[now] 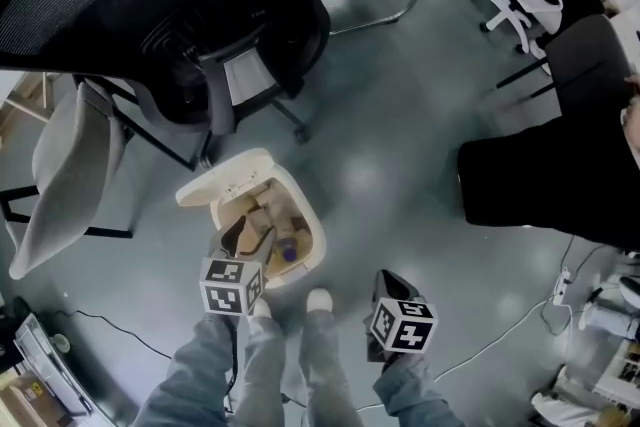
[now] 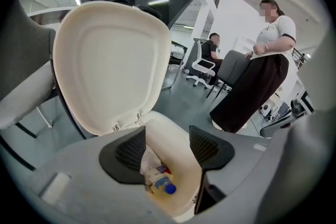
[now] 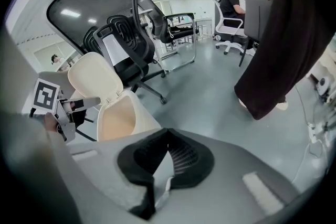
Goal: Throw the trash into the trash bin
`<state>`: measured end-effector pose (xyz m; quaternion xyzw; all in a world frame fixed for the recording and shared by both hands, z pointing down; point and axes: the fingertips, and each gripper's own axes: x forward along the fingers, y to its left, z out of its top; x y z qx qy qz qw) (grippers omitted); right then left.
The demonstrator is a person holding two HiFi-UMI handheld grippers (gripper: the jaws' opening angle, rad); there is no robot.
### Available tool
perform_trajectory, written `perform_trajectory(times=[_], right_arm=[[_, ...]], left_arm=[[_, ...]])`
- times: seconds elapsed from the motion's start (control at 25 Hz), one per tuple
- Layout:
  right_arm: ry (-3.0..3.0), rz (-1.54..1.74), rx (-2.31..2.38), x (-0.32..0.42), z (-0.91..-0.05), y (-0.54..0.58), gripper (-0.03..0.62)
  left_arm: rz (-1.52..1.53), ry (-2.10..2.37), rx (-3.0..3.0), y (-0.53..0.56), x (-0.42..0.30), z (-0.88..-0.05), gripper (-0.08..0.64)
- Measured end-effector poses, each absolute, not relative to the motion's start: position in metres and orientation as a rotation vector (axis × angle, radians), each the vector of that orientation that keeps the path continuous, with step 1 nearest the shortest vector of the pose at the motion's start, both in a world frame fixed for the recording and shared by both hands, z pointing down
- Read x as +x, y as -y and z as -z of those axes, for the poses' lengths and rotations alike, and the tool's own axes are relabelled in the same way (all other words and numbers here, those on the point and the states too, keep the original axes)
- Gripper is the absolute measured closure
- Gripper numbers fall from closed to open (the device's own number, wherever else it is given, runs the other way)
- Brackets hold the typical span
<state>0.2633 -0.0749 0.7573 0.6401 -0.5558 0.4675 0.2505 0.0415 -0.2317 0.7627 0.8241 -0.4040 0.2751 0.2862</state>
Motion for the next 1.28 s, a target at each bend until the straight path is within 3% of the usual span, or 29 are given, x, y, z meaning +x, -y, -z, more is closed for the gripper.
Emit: perform_trajectory(times=[0.28,0.64,0.84,1.16,1.28], right_arm=[[1.568,-1.281,1.776,0.245,-0.725,0.093,0.589],[1.779,-1.147,1.744,0.204,-0.612,0.133,0.589],[1.877,-1.035,1.725,0.189,-0.542,0.141,0.589],[1.949,-0.97,1.752,0.178,-0.457,0.126,0.589],[1.975,-0.962,1.771,0.174,-0.437,0.124,0.589]], left_arm=[[-0.61,1.13,2.208,0.227,0.019,-0.701,0.288],[-0.495,1.201,2.217,0.198,0.0,-0.58,0.306],[-0.444,1.207,2.242,0.184,-0.004,-0.513,0.364],[-0.429,1.266,2.281,0.158,-0.035,-0.425,0.541],[-0.408,1.301,2.325,0.155,-0.043,-0.394,0.55]])
